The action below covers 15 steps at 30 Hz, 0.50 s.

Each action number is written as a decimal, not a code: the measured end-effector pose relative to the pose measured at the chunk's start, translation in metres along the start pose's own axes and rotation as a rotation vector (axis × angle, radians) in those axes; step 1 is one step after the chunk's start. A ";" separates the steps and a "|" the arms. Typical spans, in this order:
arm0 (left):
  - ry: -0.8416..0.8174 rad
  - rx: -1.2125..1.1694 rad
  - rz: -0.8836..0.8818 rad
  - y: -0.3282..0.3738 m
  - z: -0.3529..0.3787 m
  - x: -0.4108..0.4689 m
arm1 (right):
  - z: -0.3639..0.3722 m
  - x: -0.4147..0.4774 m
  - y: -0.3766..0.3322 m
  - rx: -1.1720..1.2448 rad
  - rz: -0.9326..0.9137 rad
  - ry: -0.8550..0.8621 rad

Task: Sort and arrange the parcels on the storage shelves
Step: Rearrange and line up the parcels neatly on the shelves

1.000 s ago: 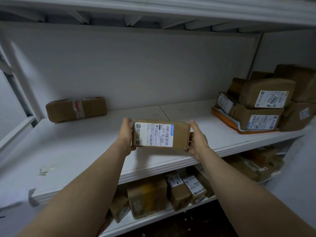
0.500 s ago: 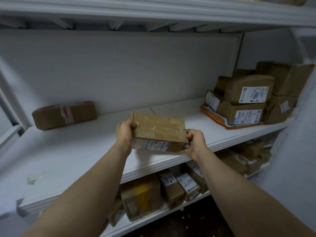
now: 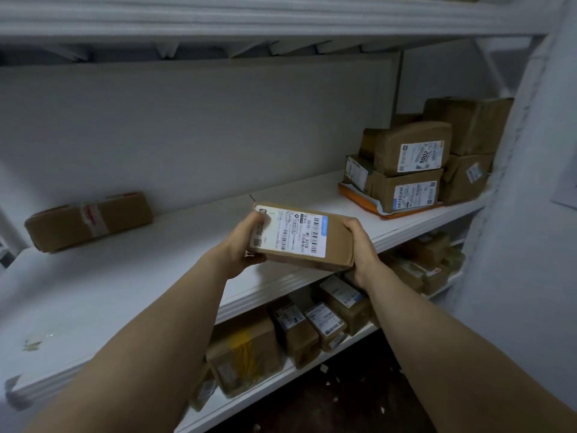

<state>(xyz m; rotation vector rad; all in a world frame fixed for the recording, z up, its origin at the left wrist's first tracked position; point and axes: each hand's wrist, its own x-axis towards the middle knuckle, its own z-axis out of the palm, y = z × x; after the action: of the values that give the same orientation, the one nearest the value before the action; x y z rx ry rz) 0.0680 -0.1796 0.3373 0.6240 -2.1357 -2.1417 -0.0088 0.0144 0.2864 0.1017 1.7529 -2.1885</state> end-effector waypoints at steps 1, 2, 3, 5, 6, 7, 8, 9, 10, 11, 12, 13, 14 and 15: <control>-0.036 0.005 -0.018 -0.001 0.007 -0.001 | -0.008 -0.004 -0.001 0.013 0.006 0.015; -0.064 0.008 -0.031 -0.001 0.014 -0.002 | -0.016 -0.008 -0.002 0.034 0.025 0.033; -0.089 0.010 -0.042 -0.003 0.020 -0.003 | -0.023 -0.013 -0.004 0.060 0.050 0.055; -0.140 0.039 -0.074 -0.006 0.033 -0.003 | -0.043 -0.022 -0.004 0.097 0.094 0.094; -0.168 0.059 -0.094 -0.009 0.040 -0.002 | -0.055 -0.023 -0.002 0.108 0.116 0.101; -0.179 0.084 -0.114 -0.012 0.046 -0.002 | -0.065 -0.027 0.000 0.102 0.140 0.110; -0.176 0.116 -0.131 -0.015 0.053 -0.002 | -0.075 -0.029 0.002 0.092 0.158 0.121; -0.171 0.149 -0.150 -0.018 0.060 -0.002 | -0.083 -0.033 0.004 0.083 0.171 0.127; -0.167 0.186 -0.167 -0.022 0.066 -0.001 | -0.090 -0.037 0.006 0.080 0.181 0.134; -0.171 0.214 -0.187 -0.026 0.074 -0.003 | -0.097 -0.041 0.009 0.071 0.191 0.148; -0.169 0.224 -0.210 -0.029 0.077 -0.003 | -0.101 -0.042 0.011 0.057 0.201 0.157; -0.166 0.225 -0.250 -0.036 0.084 -0.003 | -0.109 -0.046 0.014 0.043 0.216 0.171; -0.154 0.217 -0.284 -0.041 0.088 -0.004 | -0.113 -0.047 0.017 0.029 0.228 0.176; -0.144 0.208 -0.315 -0.048 0.092 -0.004 | -0.117 -0.050 0.020 0.016 0.244 0.186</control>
<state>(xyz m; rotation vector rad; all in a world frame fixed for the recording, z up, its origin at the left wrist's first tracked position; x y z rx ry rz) 0.0539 -0.0888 0.2885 0.9045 -2.5089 -2.1858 0.0264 0.1333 0.2527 0.5104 1.7137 -2.0710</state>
